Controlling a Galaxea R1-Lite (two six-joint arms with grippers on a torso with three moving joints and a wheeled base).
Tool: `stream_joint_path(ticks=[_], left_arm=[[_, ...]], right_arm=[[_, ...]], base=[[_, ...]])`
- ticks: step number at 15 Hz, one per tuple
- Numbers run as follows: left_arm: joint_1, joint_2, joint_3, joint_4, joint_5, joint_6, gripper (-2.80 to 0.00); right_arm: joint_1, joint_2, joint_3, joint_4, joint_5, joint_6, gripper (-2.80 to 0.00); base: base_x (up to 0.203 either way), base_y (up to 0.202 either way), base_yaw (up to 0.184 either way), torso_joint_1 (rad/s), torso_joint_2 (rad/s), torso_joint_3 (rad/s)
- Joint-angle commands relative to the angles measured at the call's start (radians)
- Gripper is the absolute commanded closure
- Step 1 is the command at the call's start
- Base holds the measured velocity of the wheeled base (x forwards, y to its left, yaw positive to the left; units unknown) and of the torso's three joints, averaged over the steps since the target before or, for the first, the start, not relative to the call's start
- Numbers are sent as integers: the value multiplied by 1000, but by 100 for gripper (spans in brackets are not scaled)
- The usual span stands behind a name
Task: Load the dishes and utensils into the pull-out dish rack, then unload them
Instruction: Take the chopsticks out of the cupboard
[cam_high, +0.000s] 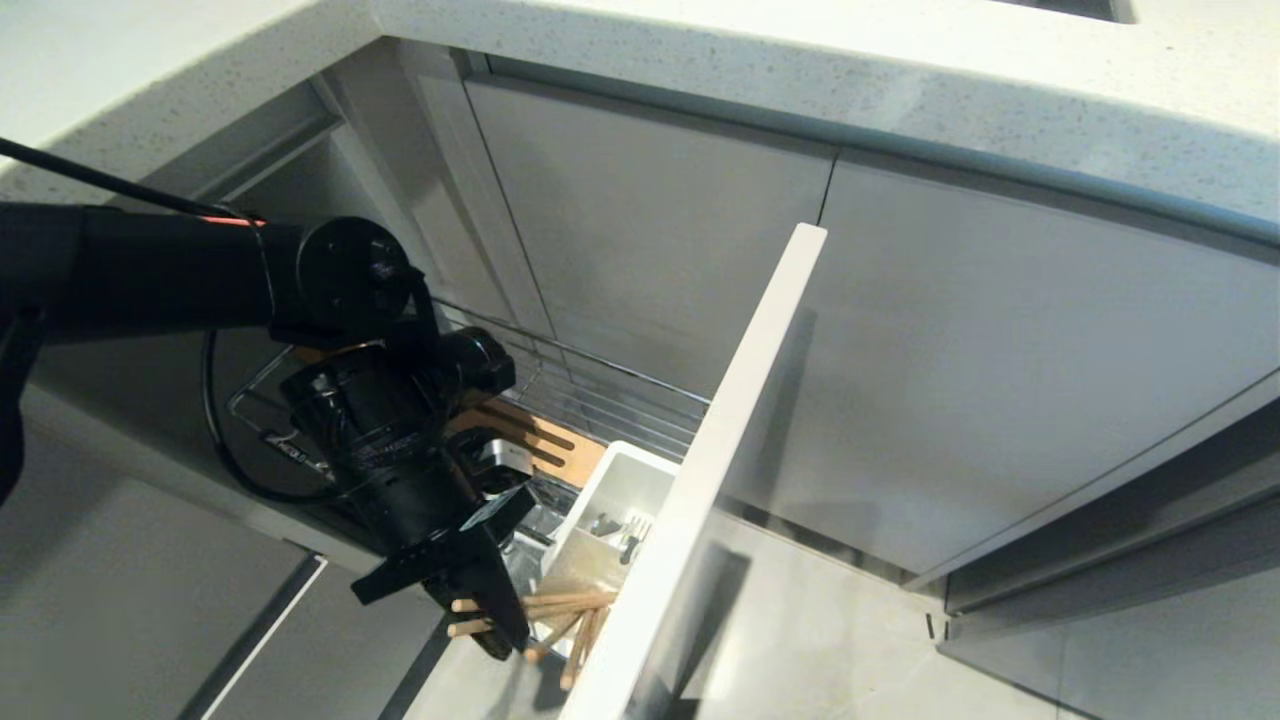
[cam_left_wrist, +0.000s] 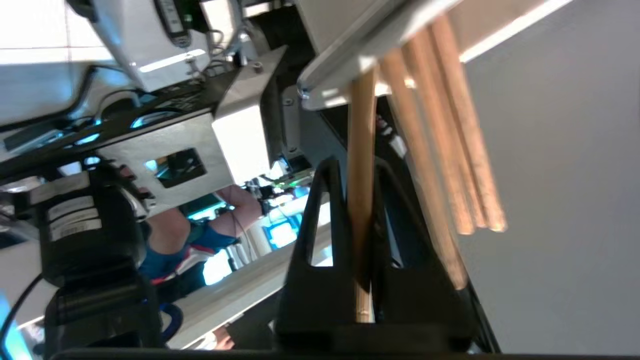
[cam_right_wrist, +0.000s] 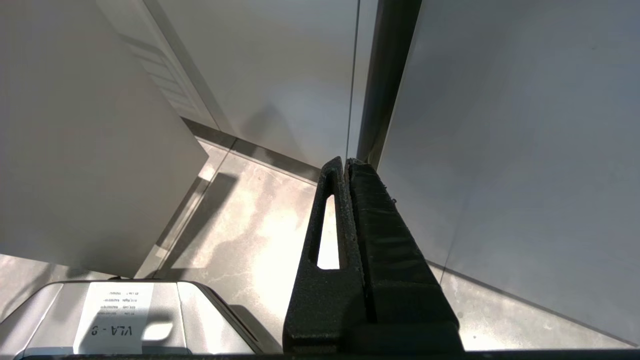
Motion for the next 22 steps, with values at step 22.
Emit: stream_joint_path(ticks=[22], left_arm=[[-79, -215, 9, 44, 23, -65, 0]], right_arm=[[1, 1, 2, 0, 0, 0, 0]], base=[[0, 0, 0, 0, 0, 0]])
